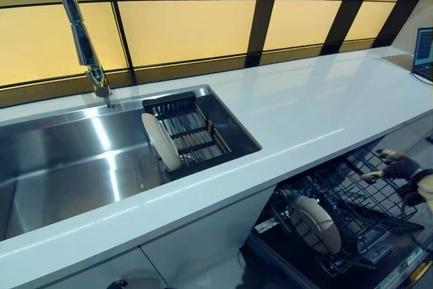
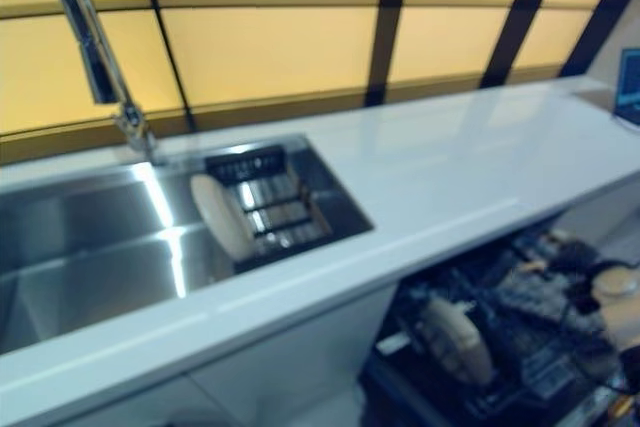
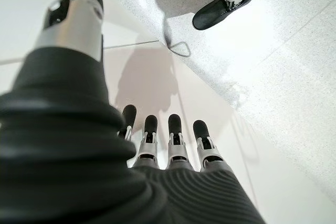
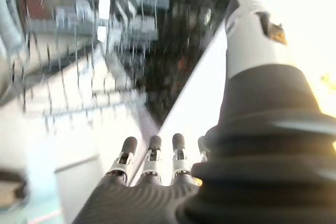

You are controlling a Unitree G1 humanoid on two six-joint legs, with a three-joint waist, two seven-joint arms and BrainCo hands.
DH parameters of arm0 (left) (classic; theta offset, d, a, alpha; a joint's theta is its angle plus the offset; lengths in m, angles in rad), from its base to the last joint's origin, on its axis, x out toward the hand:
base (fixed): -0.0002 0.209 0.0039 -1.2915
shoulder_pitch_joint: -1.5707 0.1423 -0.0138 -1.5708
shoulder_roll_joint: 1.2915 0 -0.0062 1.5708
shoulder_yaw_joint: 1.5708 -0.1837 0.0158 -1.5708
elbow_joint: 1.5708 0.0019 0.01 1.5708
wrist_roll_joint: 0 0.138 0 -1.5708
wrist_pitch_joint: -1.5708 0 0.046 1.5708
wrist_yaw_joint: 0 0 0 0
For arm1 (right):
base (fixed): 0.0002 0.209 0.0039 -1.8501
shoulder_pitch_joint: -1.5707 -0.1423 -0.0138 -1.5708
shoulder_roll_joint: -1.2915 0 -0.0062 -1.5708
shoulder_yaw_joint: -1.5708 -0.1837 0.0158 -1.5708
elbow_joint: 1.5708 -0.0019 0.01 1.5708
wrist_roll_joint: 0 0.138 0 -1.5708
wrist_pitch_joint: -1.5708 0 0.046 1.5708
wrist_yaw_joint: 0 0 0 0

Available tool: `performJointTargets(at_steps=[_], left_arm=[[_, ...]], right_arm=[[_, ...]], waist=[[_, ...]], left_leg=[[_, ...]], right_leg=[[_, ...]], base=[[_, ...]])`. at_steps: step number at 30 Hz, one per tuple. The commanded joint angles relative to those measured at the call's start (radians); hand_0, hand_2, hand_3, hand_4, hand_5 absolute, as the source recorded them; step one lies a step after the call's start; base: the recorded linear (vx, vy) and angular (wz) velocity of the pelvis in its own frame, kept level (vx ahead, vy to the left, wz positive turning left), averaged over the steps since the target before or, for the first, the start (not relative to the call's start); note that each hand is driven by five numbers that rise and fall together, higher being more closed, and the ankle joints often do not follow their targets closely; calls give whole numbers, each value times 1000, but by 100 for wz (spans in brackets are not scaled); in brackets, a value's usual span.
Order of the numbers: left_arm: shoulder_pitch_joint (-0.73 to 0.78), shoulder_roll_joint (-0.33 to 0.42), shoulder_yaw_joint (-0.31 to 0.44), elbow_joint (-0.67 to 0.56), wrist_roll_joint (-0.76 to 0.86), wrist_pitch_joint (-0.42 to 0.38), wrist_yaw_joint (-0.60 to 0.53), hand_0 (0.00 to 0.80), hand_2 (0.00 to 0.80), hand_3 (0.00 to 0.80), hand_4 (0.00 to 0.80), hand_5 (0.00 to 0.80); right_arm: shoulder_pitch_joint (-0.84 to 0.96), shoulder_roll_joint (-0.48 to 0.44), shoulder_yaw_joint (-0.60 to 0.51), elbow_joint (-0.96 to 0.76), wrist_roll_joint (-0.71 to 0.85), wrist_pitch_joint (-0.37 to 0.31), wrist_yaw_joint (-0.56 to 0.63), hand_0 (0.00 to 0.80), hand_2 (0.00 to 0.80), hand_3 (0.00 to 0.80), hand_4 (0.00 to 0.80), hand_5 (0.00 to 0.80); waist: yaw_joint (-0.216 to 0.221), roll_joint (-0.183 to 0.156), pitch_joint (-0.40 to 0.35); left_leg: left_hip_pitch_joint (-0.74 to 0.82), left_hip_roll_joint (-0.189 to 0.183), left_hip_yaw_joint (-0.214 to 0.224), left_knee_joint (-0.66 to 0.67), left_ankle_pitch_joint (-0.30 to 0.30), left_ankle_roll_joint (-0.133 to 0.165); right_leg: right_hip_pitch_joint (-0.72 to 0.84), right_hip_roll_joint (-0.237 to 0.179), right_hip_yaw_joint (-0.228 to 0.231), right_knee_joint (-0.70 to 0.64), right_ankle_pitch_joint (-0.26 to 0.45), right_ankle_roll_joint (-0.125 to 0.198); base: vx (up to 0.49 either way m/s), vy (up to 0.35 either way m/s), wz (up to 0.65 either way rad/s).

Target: Take plates into dishwasher

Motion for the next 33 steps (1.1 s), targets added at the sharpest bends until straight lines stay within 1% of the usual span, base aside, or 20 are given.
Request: performJointTargets(at_steps=[1,2,3,7,8,10,11,12,13,16,18,23,25,28,30,32,33], left_arm=[[-32,45,25,28,-30,-27,21,0,0,0,0,0],[-32,45,24,29,-31,-29,22,0,0,0,0,0],[-28,46,20,37,-38,-39,27,0,0,0,0,0],[-24,45,12,47,-47,-53,30,0,0,0,0,0],[-18,44,2,52,-55,-62,37,0,0,0,0,0],[-14,45,1,53,-56,-65,38,0,0,0,0,0],[-11,45,-3,57,-56,-69,40,0,0,0,0,0],[-11,45,-3,57,-56,-69,40,0,0,0,0,0],[-9,46,-5,57,-57,-69,40,0,0,0,0,0],[-9,48,-4,62,-59,-72,38,0,0,0,0,0],[-8,46,-2,63,-61,-74,36,0,0,0,0,0],[-16,44,-3,59,-52,-67,26,0,0,0,0,0],[-20,42,-4,61,-46,-65,23,0,0,0,0,0],[-20,36,-6,54,-36,-62,19,0,0,0,0,0],[-17,35,-11,48,-30,-61,17,0,0,0,0,0],[-15,41,-17,41,-20,-59,14,0,0,0,0,0],[-16,42,-19,42,-20,-59,15,0,0,0,0,0]], right_arm=[[-130,-113,26,11,41,31,-28,0,0,0,0,0],[-135,-120,26,11,42,35,-27,0,0,0,0,0],[-157,-147,33,18,53,49,-28,0,0,0,0,0],[-212,-179,61,46,73,67,-60,0,0,0,0,0],[-241,-196,74,62,94,63,-101,0,0,0,0,0],[-261,-204,84,67,110,53,-124,0,0,0,0,0],[-288,-214,94,68,136,27,-159,0,0,0,0,0],[-292,-215,97,69,138,25,-161,0,0,0,0,0],[-315,-221,108,52,161,7,-187,0,0,0,0,0],[-341,-224,125,22,158,-33,-226,0,0,0,0,0],[-376,-224,149,-27,152,-74,-270,0,0,0,0,0],[-458,-204,222,-124,56,-157,-326,0,0,0,0,0],[-481,-187,254,-158,-29,-180,-341,0,0,0,0,0],[-510,-166,307,-194,-127,-200,-332,0,0,0,0,0],[-529,-160,342,-216,-205,-225,-312,0,0,0,0,0],[-566,-161,395,-223,-268,-265,-310,0,0,0,0,0],[-576,-161,406,-223,-277,-270,-311,0,0,0,0,0]], waist=[[16,-43,-31],[16,-44,-32],[17,-49,-35],[20,-55,-41],[25,-60,-44],[27,-61,-46],[31,-65,-47],[31,-65,-47],[35,-67,-48],[38,-68,-49],[44,-68,-52],[62,-69,-53],[73,-69,-52],[86,-70,-52],[97,-72,-51],[112,-81,-47],[114,-82,-46]], left_leg=[[4,-59,35,4,-48,67],[4,-59,36,4,-47,66],[3,-58,36,3,-46,65],[3,-57,36,2,-45,64],[2,-56,36,1,-44,62],[2,-56,35,1,-44,62],[2,-56,34,1,-43,61],[2,-56,34,1,-43,61],[0,-57,29,1,-42,60],[-1,-58,25,0,-41,59],[-3,-60,20,0,-39,59],[-10,-66,0,2,-37,59],[-13,-68,-9,2,-35,59],[-16,-72,-22,2,-34,61],[-19,-74,-29,2,-33,62],[-23,-76,-38,3,-31,64],[-25,-76,-41,3,-31,64]], right_leg=[[-53,26,42,69,33,51],[-53,27,42,69,33,50],[-52,29,40,67,32,48],[-47,32,39,63,29,45],[-44,34,36,61,27,44],[-42,34,34,60,27,44],[-39,34,29,58,26,44],[-39,34,29,58,26,44],[-38,34,27,57,26,44],[-37,34,26,57,25,45],[-35,32,21,55,24,45],[-33,27,12,54,23,48],[-31,24,5,53,23,49],[-28,20,-8,51,25,51],[-26,18,-15,48,26,53],[-24,15,-26,48,28,54],[-24,15,-28,48,29,54]], base=[[0,0,0],[0,0,0],[0,0,0],[0,0,0],[0,0,0],[0,0,0],[0,0,0],[0,0,0],[0,0,0],[0,0,0],[0,0,0],[5,4,3],[11,15,4],[23,12,11],[26,-3,18],[29,-15,27],[26,-22,19]])
